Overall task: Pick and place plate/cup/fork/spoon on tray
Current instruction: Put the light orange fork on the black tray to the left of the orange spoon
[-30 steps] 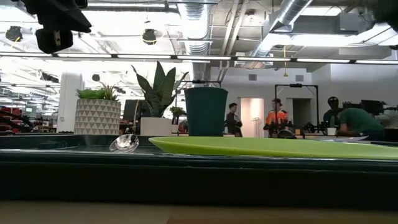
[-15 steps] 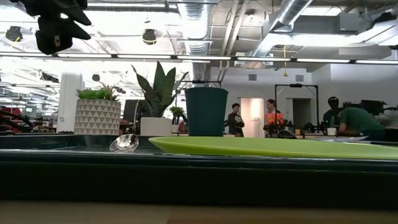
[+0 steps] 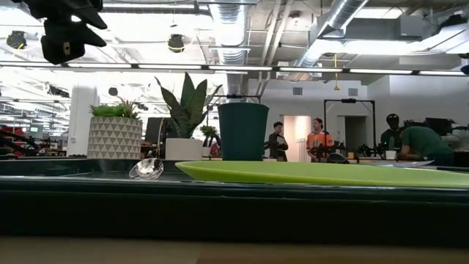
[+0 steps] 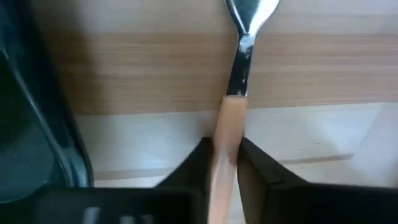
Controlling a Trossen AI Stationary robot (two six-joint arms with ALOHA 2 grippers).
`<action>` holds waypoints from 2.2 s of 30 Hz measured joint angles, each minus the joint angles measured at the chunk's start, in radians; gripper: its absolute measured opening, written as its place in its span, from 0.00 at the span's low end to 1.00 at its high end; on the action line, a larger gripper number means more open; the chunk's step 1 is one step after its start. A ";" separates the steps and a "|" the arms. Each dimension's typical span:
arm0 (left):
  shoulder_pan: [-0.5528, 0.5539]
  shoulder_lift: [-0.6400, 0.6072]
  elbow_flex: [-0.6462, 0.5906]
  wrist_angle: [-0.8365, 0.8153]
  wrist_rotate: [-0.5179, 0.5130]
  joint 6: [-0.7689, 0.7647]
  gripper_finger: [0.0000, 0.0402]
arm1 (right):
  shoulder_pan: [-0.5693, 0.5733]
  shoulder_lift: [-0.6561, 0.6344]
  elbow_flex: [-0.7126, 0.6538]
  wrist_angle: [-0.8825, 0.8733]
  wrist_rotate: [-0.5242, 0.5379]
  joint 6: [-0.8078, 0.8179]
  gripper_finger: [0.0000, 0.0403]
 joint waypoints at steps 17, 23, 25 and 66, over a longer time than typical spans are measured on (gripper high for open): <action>0.000 -0.003 0.000 0.000 0.057 0.011 0.28 | 0.002 0.011 0.235 -0.212 0.089 -0.014 0.06; 0.000 -0.039 0.000 0.002 0.123 0.011 0.28 | -0.007 0.012 0.474 -0.329 0.242 -0.030 0.06; 0.000 -0.061 0.000 0.001 0.129 0.011 0.28 | -0.025 0.029 0.548 -0.329 0.303 -0.041 0.06; 0.000 -0.270 0.000 -0.107 0.095 0.027 0.28 | -0.412 0.735 1.341 -0.079 0.359 -0.659 0.08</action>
